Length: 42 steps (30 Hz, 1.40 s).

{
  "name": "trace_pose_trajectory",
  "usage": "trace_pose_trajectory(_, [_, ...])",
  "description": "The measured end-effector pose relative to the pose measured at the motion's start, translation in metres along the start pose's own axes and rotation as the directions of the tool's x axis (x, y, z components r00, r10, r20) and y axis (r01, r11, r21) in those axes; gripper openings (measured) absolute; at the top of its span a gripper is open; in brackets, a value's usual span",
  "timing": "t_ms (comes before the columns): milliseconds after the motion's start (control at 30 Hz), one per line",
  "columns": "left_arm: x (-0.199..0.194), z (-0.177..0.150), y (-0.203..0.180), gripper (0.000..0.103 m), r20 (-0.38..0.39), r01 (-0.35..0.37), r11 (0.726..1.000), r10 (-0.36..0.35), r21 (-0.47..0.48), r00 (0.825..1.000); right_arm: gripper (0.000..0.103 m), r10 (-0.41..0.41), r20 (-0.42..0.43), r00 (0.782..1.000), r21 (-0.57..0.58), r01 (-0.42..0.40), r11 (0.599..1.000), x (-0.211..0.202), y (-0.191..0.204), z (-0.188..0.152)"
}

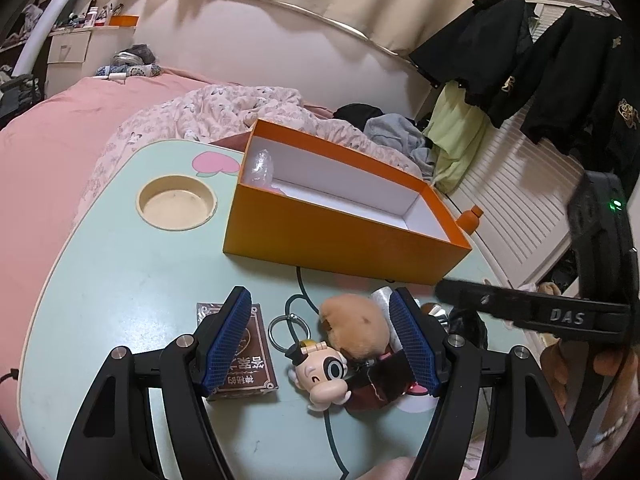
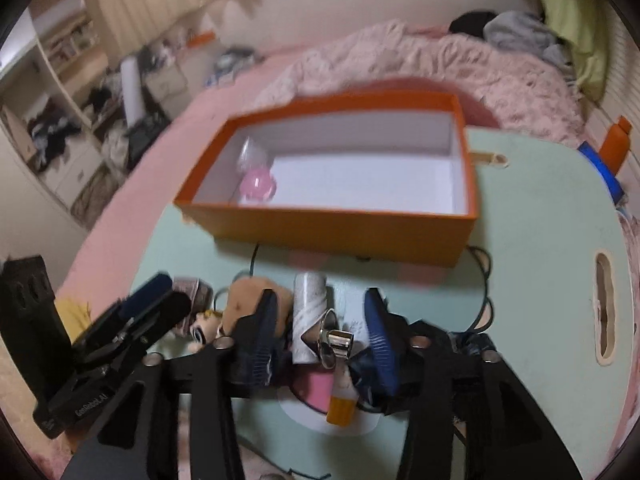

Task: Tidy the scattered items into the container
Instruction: 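Set the silver cone on the table with the right tool, then grasp the pink heart-shaped item inside the box with the left tool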

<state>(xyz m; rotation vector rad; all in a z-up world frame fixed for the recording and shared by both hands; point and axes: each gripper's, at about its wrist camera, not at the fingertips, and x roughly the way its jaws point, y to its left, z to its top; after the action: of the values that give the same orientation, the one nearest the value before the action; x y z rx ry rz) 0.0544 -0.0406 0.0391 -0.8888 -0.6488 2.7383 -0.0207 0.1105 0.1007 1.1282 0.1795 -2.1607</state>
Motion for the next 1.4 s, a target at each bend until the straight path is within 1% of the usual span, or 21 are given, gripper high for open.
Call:
trace_pose_trajectory(100, [0.002, 0.006, -0.004, 0.072, -0.027, -0.006, 1.000, 0.006, 0.026, 1.000, 0.049, -0.030, 0.153, 0.988, 0.010, 0.029, 1.000, -0.024, 0.001, -0.009])
trace_pose_trajectory(167, [0.003, 0.018, -0.011, 0.072, -0.045, -0.011, 0.997, 0.014, 0.073, 0.999, 0.050, -0.029, 0.220, 0.975, 0.018, 0.026, 0.999, -0.038, 0.002, -0.016])
trace_pose_trajectory(233, [0.001, 0.038, -0.022, 0.072, -0.034, -0.039, 0.988, 0.045, 0.152, 0.998, 0.051, -0.007, 0.232, 0.973, 0.028, 0.000, 1.000, -0.043, 0.002, -0.021])
trace_pose_trajectory(300, [0.004, 0.065, -0.034, 0.072, -0.028, -0.092, 0.968, 0.102, 0.235, 0.994, 0.051, 0.025, 0.219, 0.975, 0.043, -0.035, 0.998, -0.042, 0.001, -0.028])
trace_pose_trajectory(367, [0.018, 0.093, -0.042, 0.071, -0.062, -0.151, 0.945, 0.176, 0.291, 0.982, 0.051, 0.047, 0.198, 0.979, 0.060, -0.060, 0.996, -0.038, 0.000, -0.031])
trace_pose_trajectory(400, [0.027, 0.105, -0.044, 0.066, -0.102, -0.152, 0.941, 0.190, 0.302, 0.977, 0.051, 0.055, 0.190, 0.980, 0.070, -0.070, 0.995, -0.036, -0.002, -0.031])
trace_pose_trajectory(433, [0.041, 0.118, -0.043, 0.059, -0.163, -0.147, 0.940, 0.204, 0.307, 0.965, 0.051, 0.063, 0.182, 0.981, 0.080, -0.079, 0.994, -0.034, -0.003, -0.032])
trace_pose_trajectory(500, [0.071, 0.136, -0.037, 0.031, -0.291, -0.147, 0.941, 0.239, 0.305, 0.926, 0.051, 0.079, 0.176, 0.981, 0.104, -0.098, 0.990, -0.034, -0.008, -0.033])
trace_pose_trajectory(600, [0.114, 0.144, -0.028, 0.030, -0.441, -0.156, 0.937, 0.289, 0.314, 0.850, 0.053, 0.095, 0.182, 0.979, 0.138, -0.121, 0.983, -0.035, -0.015, -0.034])
trace_pose_trajectory(667, [0.131, 0.138, -0.031, 0.030, -0.497, -0.155, 0.925, 0.322, 0.348, 0.806, 0.054, 0.110, 0.183, 0.977, 0.155, -0.139, 0.978, -0.036, -0.019, -0.036])
trace_pose_trajectory(700, [0.140, 0.133, -0.035, 0.030, -0.509, -0.167, 0.909, 0.358, 0.383, 0.782, 0.054, 0.115, 0.182, 0.977, 0.159, -0.145, 0.976, -0.036, -0.020, -0.037])
trace_pose_trajectory(733, [0.145, 0.129, -0.037, 0.030, -0.506, -0.186, 0.892, 0.394, 0.413, 0.767, 0.054, 0.121, 0.181, 0.976, 0.163, -0.151, 0.975, -0.036, -0.021, -0.038])
trace_pose_trajectory(800, [0.152, 0.125, -0.041, 0.030, -0.485, -0.217, 0.861, 0.448, 0.460, 0.751, 0.054, 0.128, 0.183, 0.975, 0.167, -0.159, 0.973, -0.036, -0.022, -0.039])
trace_pose_trajectory(900, [0.161, 0.122, -0.046, 0.030, -0.478, -0.241, 0.847, 0.478, 0.474, 0.737, 0.055, 0.138, 0.187, 0.973, 0.171, -0.170, 0.971, -0.037, -0.022, -0.039])
trace_pose_trajectory(1000, [0.175, 0.120, -0.047, 0.030, -0.461, -0.280, 0.815, 0.531, 0.508, 0.711, 0.055, 0.143, 0.185, 0.972, 0.175, -0.176, 0.969, -0.038, -0.023, -0.039])
trace_pose_trajectory(1033, [0.179, 0.120, -0.046, 0.033, -0.458, -0.289, 0.810, 0.540, 0.510, 0.706, 0.055, 0.144, 0.186, 0.972, 0.176, -0.177, 0.968, -0.038, -0.023, -0.039])
trace_pose_trajectory(1100, [0.183, 0.120, -0.042, 0.038, -0.479, -0.291, 0.820, 0.535, 0.494, 0.696, 0.055, 0.147, 0.188, 0.971, 0.178, -0.181, 0.967, -0.039, -0.023, -0.040])
trace_pose_trajectory(1200, [0.187, 0.120, -0.043, 0.049, -0.500, -0.274, 0.835, 0.515, 0.478, 0.696, 0.056, 0.151, 0.187, 0.971, 0.182, -0.185, 0.966, -0.038, -0.024, -0.041])
trace_pose_trajectory(1267, [0.189, 0.116, -0.047, 0.050, -0.489, -0.271, 0.817, 0.533, 0.508, 0.690, 0.056, 0.156, 0.185, 0.970, 0.186, -0.190, 0.964, -0.038, -0.025, -0.040])
trace_pose_trajectory(1300, [0.188, 0.116, -0.048, 0.050, -0.484, -0.269, 0.817, 0.531, 0.510, 0.695, 0.056, 0.159, 0.185, 0.970, 0.189, -0.194, 0.963, -0.038, -0.025, -0.041])
trace_pose_trajectory(1400, [0.185, 0.115, -0.050, 0.050, -0.490, -0.256, 0.816, 0.529, 0.519, 0.693, 0.056, 0.162, 0.186, 0.969, 0.189, -0.197, 0.962, -0.039, -0.025, -0.041])
